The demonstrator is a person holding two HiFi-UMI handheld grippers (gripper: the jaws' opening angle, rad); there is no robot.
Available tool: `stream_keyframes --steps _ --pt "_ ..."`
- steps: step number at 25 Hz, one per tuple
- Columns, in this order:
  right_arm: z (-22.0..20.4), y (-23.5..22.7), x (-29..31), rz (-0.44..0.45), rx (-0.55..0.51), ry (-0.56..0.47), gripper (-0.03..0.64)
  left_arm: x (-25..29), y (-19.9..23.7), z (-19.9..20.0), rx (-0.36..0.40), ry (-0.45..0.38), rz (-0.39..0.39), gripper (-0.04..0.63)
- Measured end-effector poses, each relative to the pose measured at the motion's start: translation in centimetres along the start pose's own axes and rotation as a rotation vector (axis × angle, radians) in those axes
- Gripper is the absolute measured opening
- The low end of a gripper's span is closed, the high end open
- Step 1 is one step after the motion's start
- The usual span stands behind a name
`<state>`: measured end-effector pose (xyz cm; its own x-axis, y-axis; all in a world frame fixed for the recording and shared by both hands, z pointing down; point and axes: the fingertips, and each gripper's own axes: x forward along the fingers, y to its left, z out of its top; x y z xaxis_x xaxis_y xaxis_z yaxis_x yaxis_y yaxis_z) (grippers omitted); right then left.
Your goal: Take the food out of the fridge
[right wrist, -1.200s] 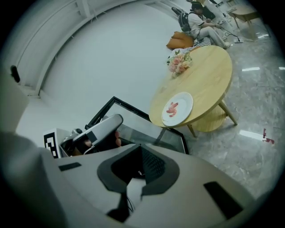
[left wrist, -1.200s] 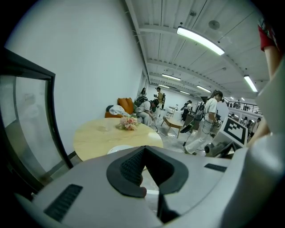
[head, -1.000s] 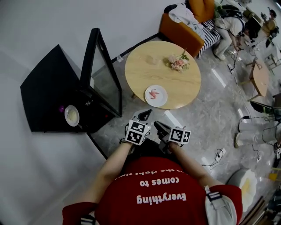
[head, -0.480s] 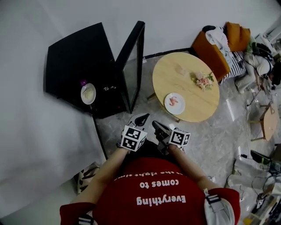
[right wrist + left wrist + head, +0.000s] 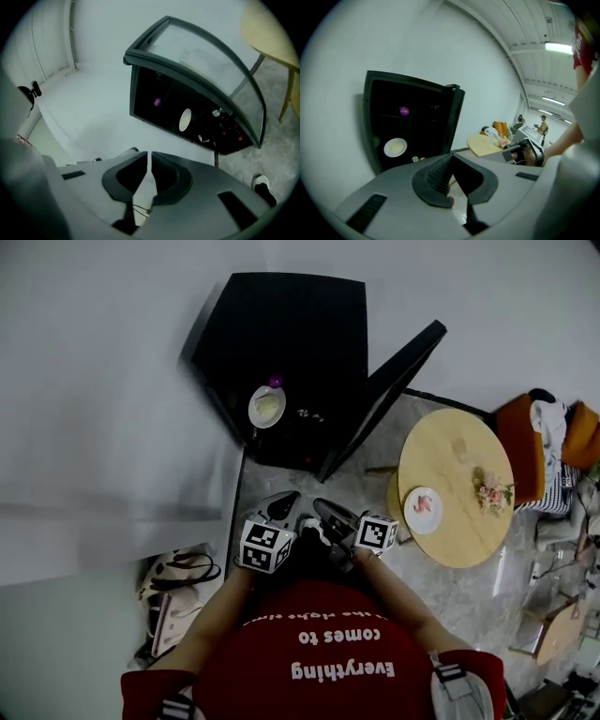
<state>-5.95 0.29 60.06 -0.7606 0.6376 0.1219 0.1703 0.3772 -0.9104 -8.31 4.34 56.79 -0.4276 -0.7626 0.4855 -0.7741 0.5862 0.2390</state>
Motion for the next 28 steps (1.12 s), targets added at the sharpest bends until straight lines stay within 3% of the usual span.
stream_keyframes --steps 7,11,21,24,28 --pt "0.7 -0.1 6.9 0.045 -0.012 0.157 0.018 -1.2 5.7 0.3 -0.085 -0.036 0.161 0.006" --pt "1.4 -2.1 9.2 0.007 0.084 0.208 0.136 -0.7 7.6 0.9 -0.101 -0.055 0.214 0.006" --pt "5.5 -8.9 18.4 -0.132 0.351 0.09 0.16 -1.1 13.0 3.2 -0.145 -0.122 0.306 0.006" --pt "6.1 -11.0 21.2 -0.173 0.451 0.013 0.16 -1.0 14.4 3.1 -0.138 -0.095 0.292 0.006" --pt "6.0 -14.0 24.1 -0.289 0.461 -0.035 0.16 -0.9 15.6 2.6 -0.14 -0.053 0.233 0.006"
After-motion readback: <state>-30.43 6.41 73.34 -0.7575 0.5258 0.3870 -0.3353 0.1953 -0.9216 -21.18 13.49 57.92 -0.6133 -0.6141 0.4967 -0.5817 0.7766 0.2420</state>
